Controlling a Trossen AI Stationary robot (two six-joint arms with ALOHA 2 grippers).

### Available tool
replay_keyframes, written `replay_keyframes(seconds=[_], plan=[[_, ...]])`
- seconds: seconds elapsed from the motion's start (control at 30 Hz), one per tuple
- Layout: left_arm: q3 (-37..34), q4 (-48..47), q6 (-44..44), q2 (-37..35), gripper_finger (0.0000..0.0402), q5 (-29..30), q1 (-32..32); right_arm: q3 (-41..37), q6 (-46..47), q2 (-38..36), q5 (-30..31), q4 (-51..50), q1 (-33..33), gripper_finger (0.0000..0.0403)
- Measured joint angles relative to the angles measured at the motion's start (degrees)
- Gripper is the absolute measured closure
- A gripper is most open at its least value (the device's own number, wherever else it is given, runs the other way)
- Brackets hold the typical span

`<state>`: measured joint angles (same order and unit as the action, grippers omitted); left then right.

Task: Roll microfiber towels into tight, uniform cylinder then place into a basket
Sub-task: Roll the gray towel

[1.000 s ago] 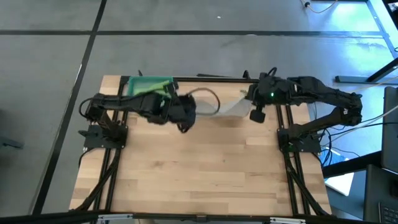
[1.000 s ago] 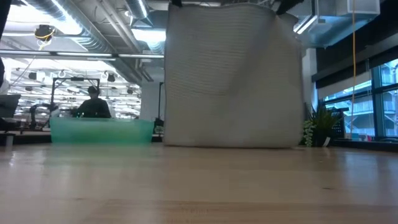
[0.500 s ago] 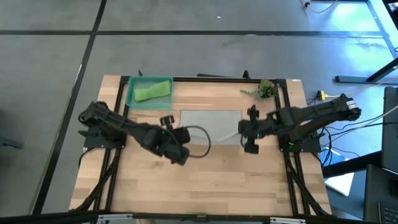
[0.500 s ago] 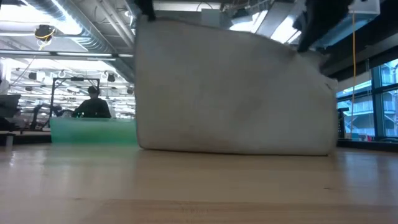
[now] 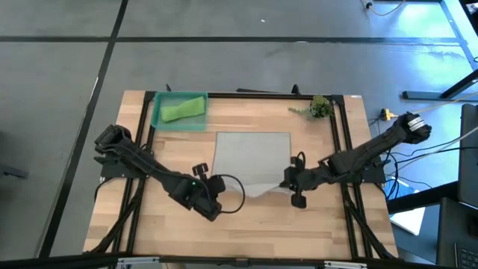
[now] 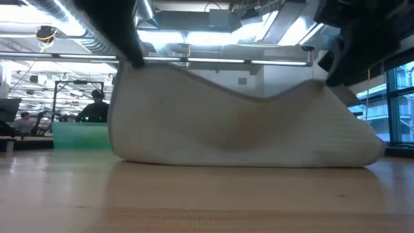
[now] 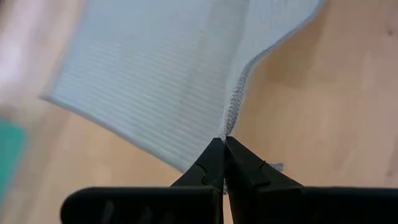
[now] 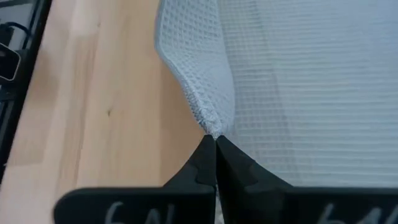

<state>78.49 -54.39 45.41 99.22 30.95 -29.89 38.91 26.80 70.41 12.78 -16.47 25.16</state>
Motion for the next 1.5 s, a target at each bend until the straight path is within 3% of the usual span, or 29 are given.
replay_keyframes(seconds=[0.13, 0.33, 0.8, 0.93, 1.17, 1.5], plan=[[-3.9, 4.6, 2.5, 0.0, 0.0401, -2.4, -0.7, -2.7, 3.9, 0.0, 0.0, 2.6, 1.4, 0.0403], [-5.6, 5.5, 2.2, 0.0, 0.0401, -1.3, -0.3, -4.2, 6.6, 0.0, 3.0, 2.8, 1.1, 0.0403], [-7.8, 2.6, -3.1, 0.8, 0.0401, 9.0, 11.9, -4.6, -6.2, 0.0, 12.2, -0.6, -13.8, 0.0403], [-10.7, 4.4, -3.1, 0.8, 0.0401, 9.7, 15.8, -4.6, -8.4, 0.2, 15.1, -1.5, -17.3, 0.0403], [-14.0, 10.2, -5.3, 0.8, 0.0401, 16.1, 20.7, -4.7, -11.0, 2.3, 15.9, -1.9, -22.5, 0.0403], [-15.2, 17.9, -11.6, 0.8, 0.0401, 16.4, 24.7, -4.7, -14.3, 5.4, 17.6, -1.2, -27.6, 0.0403]])
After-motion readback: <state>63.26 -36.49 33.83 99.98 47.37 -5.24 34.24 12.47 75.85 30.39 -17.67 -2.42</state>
